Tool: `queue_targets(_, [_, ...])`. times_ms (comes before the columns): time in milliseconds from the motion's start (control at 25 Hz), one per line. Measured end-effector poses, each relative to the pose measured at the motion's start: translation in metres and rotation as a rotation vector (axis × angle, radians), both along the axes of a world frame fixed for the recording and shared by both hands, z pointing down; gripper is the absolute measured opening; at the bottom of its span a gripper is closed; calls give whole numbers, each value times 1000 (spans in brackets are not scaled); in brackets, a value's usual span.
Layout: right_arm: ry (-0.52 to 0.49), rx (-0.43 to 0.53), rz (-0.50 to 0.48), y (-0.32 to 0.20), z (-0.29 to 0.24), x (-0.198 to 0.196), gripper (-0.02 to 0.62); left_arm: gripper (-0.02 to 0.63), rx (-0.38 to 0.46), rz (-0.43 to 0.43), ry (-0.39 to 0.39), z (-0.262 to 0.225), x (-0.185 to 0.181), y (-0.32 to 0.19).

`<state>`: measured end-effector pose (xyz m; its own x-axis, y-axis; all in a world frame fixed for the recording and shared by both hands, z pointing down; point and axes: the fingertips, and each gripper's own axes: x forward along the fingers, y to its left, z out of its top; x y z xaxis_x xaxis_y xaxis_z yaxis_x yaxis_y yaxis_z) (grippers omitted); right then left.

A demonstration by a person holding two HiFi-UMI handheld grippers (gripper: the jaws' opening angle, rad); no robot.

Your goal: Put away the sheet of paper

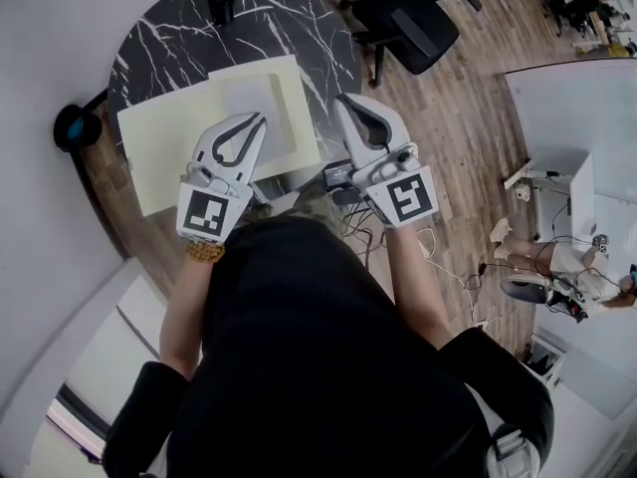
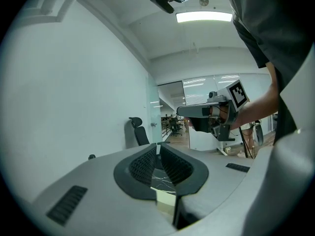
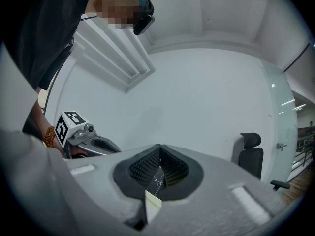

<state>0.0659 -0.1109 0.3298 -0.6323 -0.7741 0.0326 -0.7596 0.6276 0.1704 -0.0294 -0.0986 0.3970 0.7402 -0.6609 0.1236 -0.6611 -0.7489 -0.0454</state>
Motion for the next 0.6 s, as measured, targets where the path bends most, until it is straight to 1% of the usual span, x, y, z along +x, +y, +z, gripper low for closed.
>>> queue_targets(200, [2,-6,1,-1,2,1,-3,35,-6,21,3,4,9,7])
queue_targets(400, [15,-3,-20,-3,3,-5,-3,35,-10,5,12,7,5,4])
queue_targets(600, [78,16,-57,-2,4,-18,-3,35,-14,-6,8,10,-1,0])
